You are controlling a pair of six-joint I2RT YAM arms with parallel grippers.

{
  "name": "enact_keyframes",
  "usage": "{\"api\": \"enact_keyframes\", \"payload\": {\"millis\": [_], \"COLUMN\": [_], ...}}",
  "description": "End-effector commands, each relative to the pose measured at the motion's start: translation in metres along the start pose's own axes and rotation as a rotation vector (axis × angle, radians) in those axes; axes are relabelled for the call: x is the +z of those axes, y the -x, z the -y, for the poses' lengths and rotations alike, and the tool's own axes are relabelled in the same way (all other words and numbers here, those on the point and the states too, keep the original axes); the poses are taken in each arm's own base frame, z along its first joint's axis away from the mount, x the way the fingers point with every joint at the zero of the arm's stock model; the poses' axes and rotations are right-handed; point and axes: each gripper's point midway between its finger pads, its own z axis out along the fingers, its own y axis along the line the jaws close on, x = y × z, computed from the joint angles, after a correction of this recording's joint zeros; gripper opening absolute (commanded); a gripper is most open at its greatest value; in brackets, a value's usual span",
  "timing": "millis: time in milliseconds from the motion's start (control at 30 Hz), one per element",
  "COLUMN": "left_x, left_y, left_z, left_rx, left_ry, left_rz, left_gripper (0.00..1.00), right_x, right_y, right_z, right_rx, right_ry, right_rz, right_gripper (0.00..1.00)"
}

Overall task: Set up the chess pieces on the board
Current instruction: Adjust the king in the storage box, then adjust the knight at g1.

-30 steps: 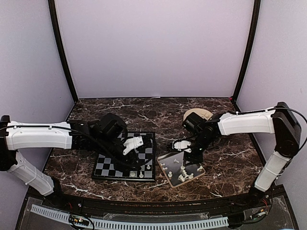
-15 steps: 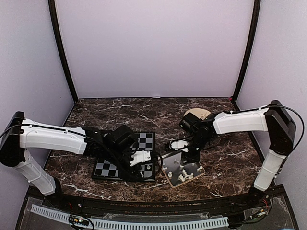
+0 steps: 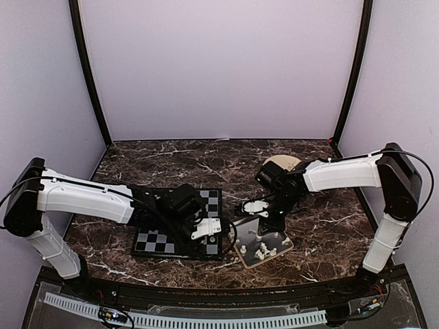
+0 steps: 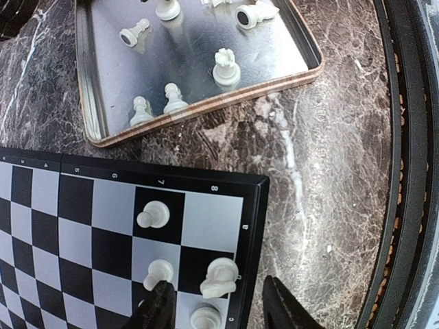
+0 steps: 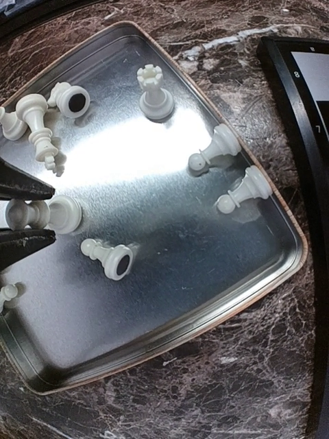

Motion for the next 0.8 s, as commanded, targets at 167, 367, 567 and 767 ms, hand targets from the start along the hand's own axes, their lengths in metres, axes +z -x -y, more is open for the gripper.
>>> {"api": "enact_keyframes", "payload": {"millis": [167, 367, 567, 767], "left_x": [0.002, 0.011, 0.018, 0.020], "left_y": [0.009, 0.008, 0.006, 0.002], "left_z": [-0.012, -0.013, -0.020, -0.026], "left_rx": [0.033, 0.033, 0.032, 0.028], "left_ry": [0.069, 0.066, 0.105, 0.141], "left_rz": [0.018, 0.002, -0.024, -0.043], "left_gripper": [0.48, 0.50, 0.52, 0.52], "right_x": [-0.003, -0.003, -0.003, -0.002], "right_y": [0.005, 0.004, 0.003, 0.002], "right_z": [0.004, 0.004, 0.004, 0.003], "right_rx": [0.008, 0.009, 0.008, 0.008], "right_ry": [-0.007, -0.009, -0.012, -0.009], "right_rz": [0.018, 0.015, 0.012, 0.009], "right_gripper": [0.14, 0.13, 0.13, 0.13]}}
